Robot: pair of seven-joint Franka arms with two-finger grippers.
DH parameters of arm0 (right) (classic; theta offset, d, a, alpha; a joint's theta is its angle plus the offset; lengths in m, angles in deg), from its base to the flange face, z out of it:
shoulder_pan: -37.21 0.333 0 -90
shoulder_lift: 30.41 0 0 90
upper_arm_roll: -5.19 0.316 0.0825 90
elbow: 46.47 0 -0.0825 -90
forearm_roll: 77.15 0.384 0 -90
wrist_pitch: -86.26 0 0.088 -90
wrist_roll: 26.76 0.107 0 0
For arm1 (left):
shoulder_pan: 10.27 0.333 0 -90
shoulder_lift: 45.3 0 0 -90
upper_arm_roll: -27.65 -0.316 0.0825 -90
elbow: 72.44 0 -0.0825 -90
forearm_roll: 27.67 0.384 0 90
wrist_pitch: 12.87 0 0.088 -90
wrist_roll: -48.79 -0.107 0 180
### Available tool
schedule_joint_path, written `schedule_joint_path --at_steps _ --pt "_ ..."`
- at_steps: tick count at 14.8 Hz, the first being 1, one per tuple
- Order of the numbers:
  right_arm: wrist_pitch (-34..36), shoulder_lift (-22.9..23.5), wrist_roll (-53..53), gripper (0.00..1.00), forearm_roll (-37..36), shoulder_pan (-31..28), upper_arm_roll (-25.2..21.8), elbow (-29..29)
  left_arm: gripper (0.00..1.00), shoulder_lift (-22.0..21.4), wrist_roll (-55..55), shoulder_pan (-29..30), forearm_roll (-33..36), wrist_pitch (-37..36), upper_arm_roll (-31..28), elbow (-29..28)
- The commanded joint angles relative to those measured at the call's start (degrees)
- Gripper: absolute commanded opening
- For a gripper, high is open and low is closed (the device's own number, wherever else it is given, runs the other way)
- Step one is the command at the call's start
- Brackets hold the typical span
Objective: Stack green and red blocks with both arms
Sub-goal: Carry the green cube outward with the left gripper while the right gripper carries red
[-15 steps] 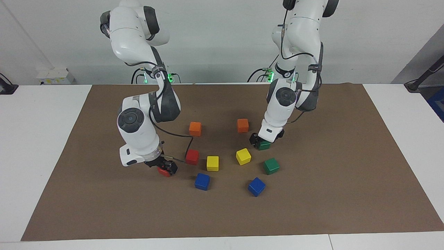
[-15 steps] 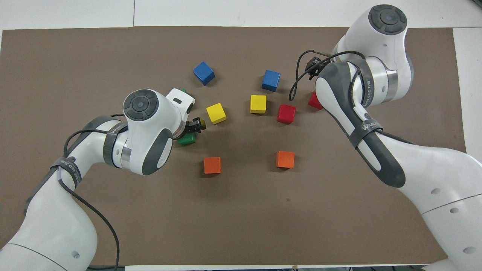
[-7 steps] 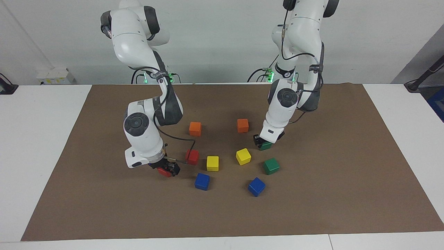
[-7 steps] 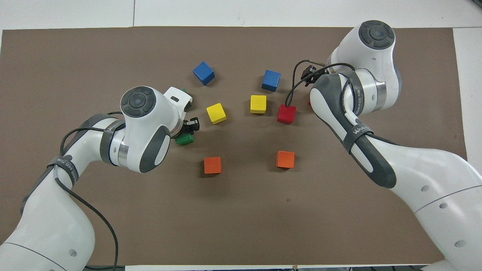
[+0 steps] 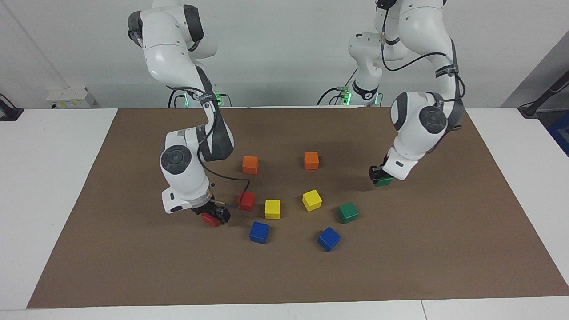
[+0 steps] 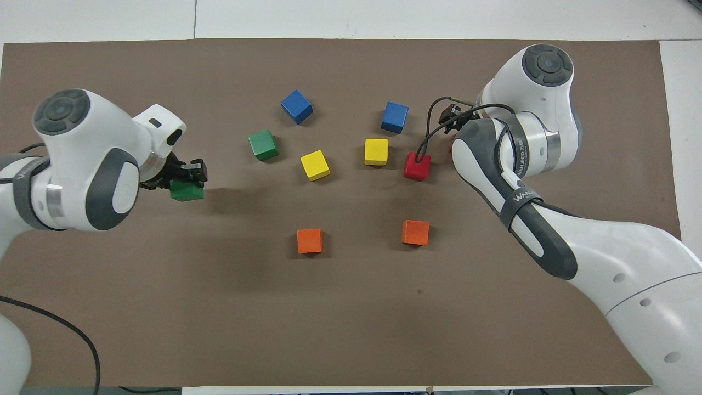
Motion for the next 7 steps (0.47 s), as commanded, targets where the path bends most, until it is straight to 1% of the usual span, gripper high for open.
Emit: schedule_joint_path --at_steps 1,4,5,6,7 --pt "-2.48 -1.95 0.86 1.0 0.88 -0.46 0.44 -3.57 0.0 -0.65 -9.41 5.52 0.94 -0.69 0.66 -0.55" --pt "-3.55 -2.39 0.95 1.0 0.88 -0.28 0.44 -4.81 0.0 -0.21 -13.13 9.3 0.94 1.42 0.66 -0.64" --pt "-3.63 -2.39 0.6 0.98 0.88 -0.28 0.44 -4.81 0.0 0.05 -13.4 10.71 0.94 2.12 0.66 -0.9" --pt "-3.72 -2.39 0.43 0.85 0.88 -0.46 0.44 -4.81 0.0 0.14 -13.4 11.51 0.94 2.65 0.66 -1.07" --pt "-3.81 -2.39 0.42 0.66 0.88 -0.55 0.36 -4.81 0.0 0.23 -13.22 11.6 0.94 3.0 0.66 -1.25"
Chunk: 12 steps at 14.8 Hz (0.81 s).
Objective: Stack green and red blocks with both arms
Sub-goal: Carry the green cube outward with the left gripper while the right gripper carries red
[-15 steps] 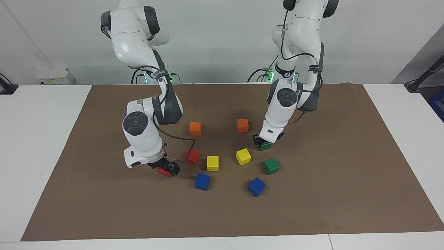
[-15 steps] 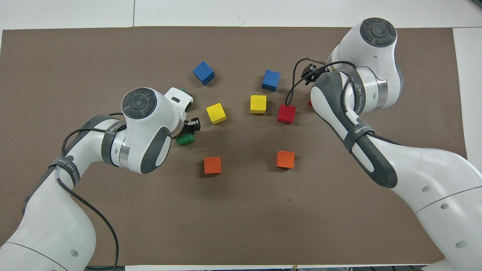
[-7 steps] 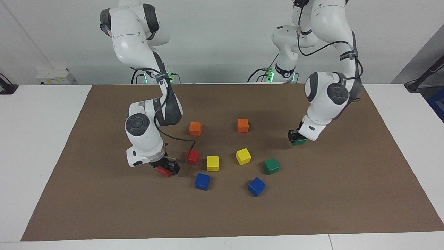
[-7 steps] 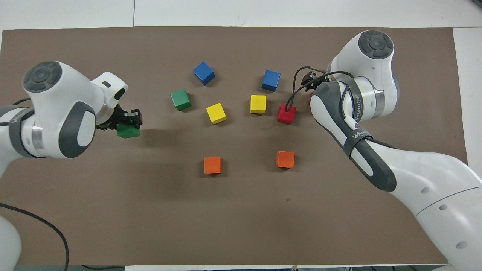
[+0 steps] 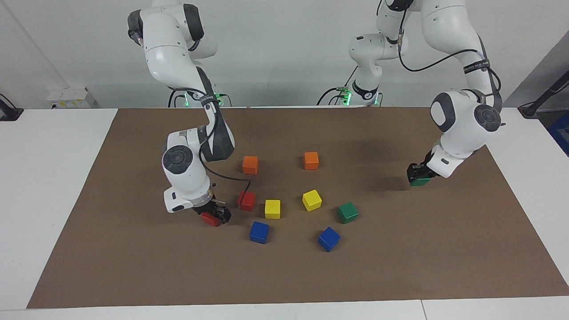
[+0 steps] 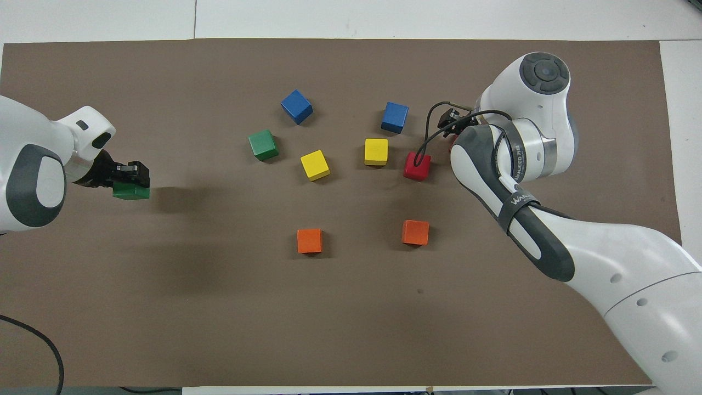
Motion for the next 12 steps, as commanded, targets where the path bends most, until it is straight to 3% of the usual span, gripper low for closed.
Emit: schedule_joint_path --at_steps 1,2,3,7,12 --pt "-1.38 -2.02 0.51 0.45 0.71 -0.59 0.43 -2.56 0.0 0.08 -0.27 0.87 0.94 1.94 0.68 -0.98" --pt "-1.38 -2.02 0.77 0.14 0.71 -0.5 0.44 -2.48 0.0 0.08 -0.26 0.51 1.02 1.94 0.6 -1.16" --pt "-1.03 -2.11 0.95 0.01 0.71 -0.41 0.35 -2.3 0.0 0.17 -0.53 0.51 1.37 2.03 0.68 -1.59" --pt "2.39 -4.83 -3.76 0.0 -0.43 -0.41 0.26 -1.95 0.0 0.78 -0.62 0.33 2.43 6.69 0.68 -4.67" --pt "6.7 -9.4 -34.6 0.0 -0.43 -7.44 -0.09 -3.79 0.0 1.31 0.7 0.33 2.43 6.86 0.68 -4.59"
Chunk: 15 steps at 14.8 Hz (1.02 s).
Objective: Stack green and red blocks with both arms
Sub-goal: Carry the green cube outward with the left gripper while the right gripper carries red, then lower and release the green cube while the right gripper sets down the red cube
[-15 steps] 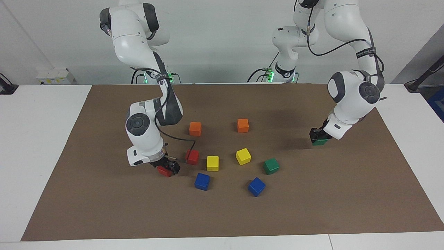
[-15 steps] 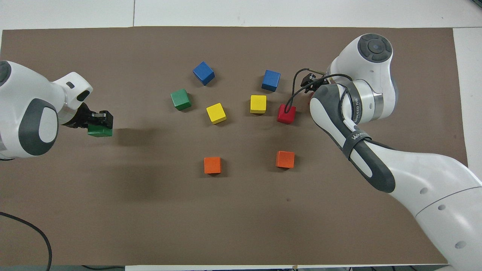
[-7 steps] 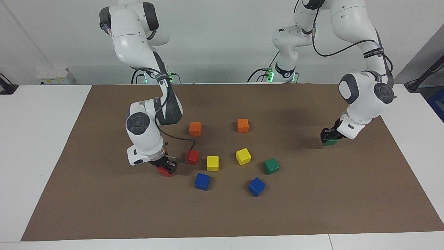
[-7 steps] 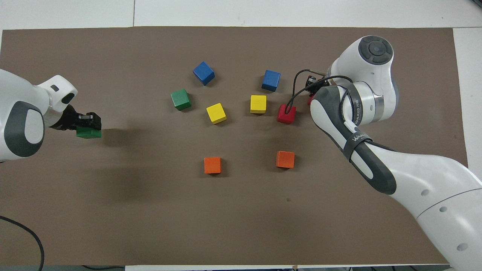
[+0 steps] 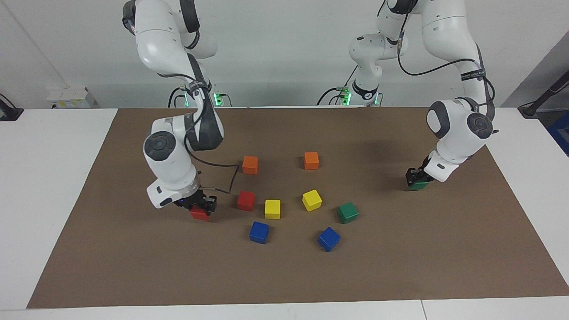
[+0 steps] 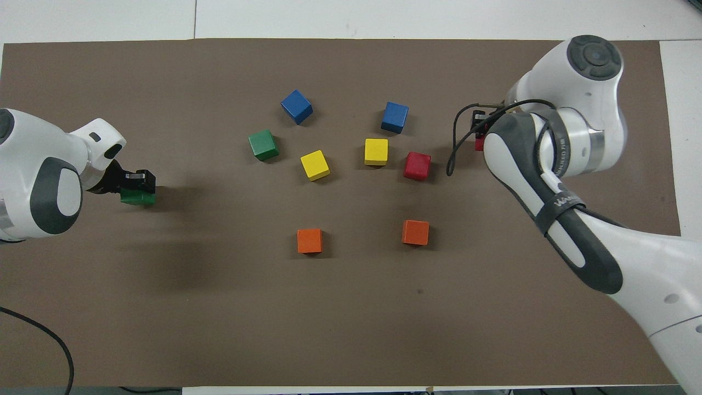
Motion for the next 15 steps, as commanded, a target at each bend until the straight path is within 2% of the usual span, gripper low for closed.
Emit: schedule_joint_path --at_steps 1,4,6,8,12,15 --pt "1.66 -4.44 -10.68 0.0 -0.05 -3.2 0.62 -4.53 0.0 -0.33 1.07 -0.14 1.16 1.24 -0.24 -0.89" --pt "0.62 -9.7 -11.65 0.0 0.21 -5.92 0.71 -13.56 0.0 -0.33 6.51 -0.48 1.16 1.42 -0.15 -1.06" --pt "-4.45 -13.66 -12.97 0.0 0.21 -7.06 0.62 -21.55 0.0 -0.33 6.26 -0.49 1.16 1.51 -0.15 -1.15" --pt "-8.25 -15.78 -14.73 0.0 0.21 -8.73 0.62 -26.32 0.0 -0.24 5.39 -0.57 1.16 1.86 -0.15 -1.41" --pt "-11.16 -17.19 -17.18 0.0 0.21 -10.23 0.62 -29.76 0.0 -0.24 0.81 -0.57 1.16 3.88 -0.15 -2.82" --pt "-11.6 -17.28 -18.95 0.0 0.21 -10.15 0.53 -29.86 0.0 -0.24 0.98 -0.57 1.16 3.97 -0.15 -3.08"
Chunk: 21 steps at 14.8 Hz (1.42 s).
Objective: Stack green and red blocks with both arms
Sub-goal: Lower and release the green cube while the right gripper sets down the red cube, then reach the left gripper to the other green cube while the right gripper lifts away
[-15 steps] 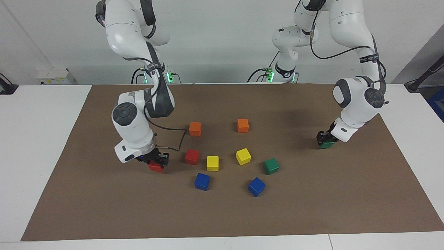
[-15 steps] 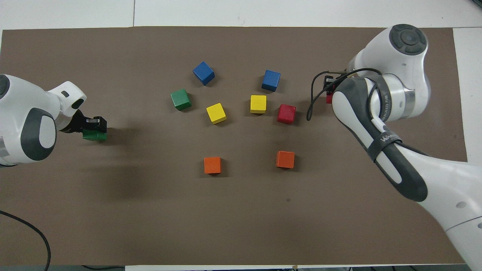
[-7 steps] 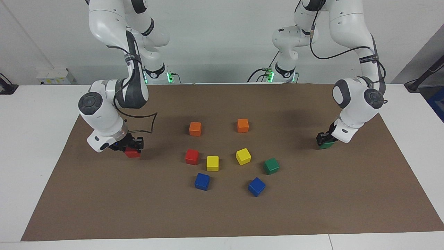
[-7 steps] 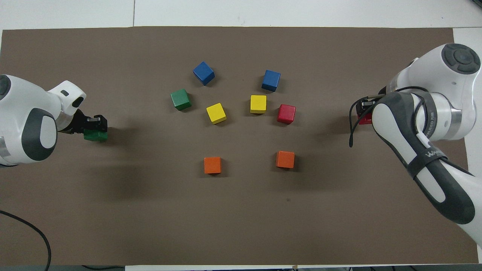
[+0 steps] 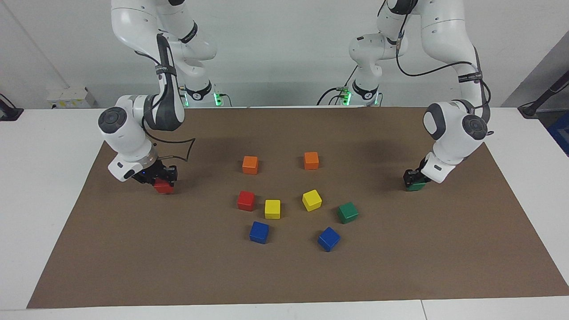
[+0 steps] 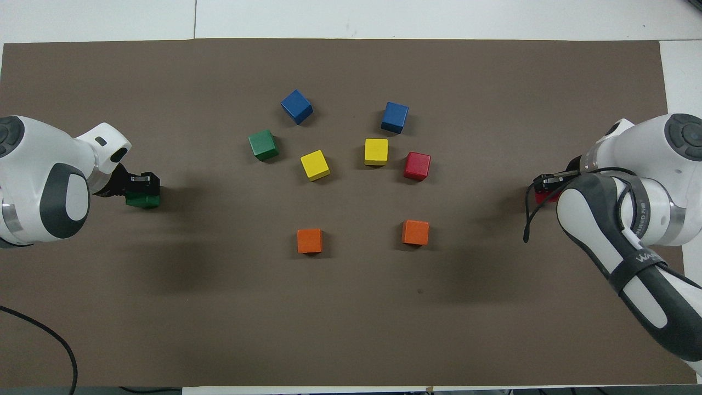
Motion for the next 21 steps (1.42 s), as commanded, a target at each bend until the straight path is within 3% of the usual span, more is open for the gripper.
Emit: schedule_joint_path --at_steps 1,3,4,5,6,13,16,21 --pt "-1.83 -1.62 -2.07 0.0 0.21 -0.79 0.59 -1.94 0.0 -0.49 -0.26 -0.51 1.11 1.56 -0.37 -1.34" --pt "-2.01 -1.27 -2.33 0.0 0.12 -0.35 0.68 -1.76 0.0 -0.41 -0.18 -0.51 1.11 1.39 -0.37 -1.34" --pt "-2.18 -0.92 -2.24 0.0 0.12 -0.26 0.68 -1.68 0.2 -0.41 -0.26 -0.51 1.11 1.3 -0.37 -1.34" --pt "-2.7 -0.39 -2.24 0.0 0.03 -0.26 0.68 -1.59 0.7 -0.49 -0.18 -0.51 1.11 1.3 -0.37 -1.34" --pt "-4.54 -0.04 -2.24 0.0 0.03 -0.17 0.68 -1.67 1.0 -0.5 -0.17 -0.51 1.11 1.3 -0.37 -1.34" --pt "-5.43 0.49 -1.89 0.0 0.03 -0.17 0.68 -1.67 1.0 -0.58 -0.35 -0.6 1.11 -0.01 -0.28 1.46" --pt "-5.87 1.19 -1.8 0.0 0.03 -0.09 0.68 -1.59 1.0 1.95 2.18 -3.05 0.59 -6.76 -0.37 10.84" --pt "-6.84 1.55 -1.63 0.0 0.03 -0.09 0.59 -1.59 1.0 8.02 21.93 -10.52 0.06 -13.28 -0.37 25.7"
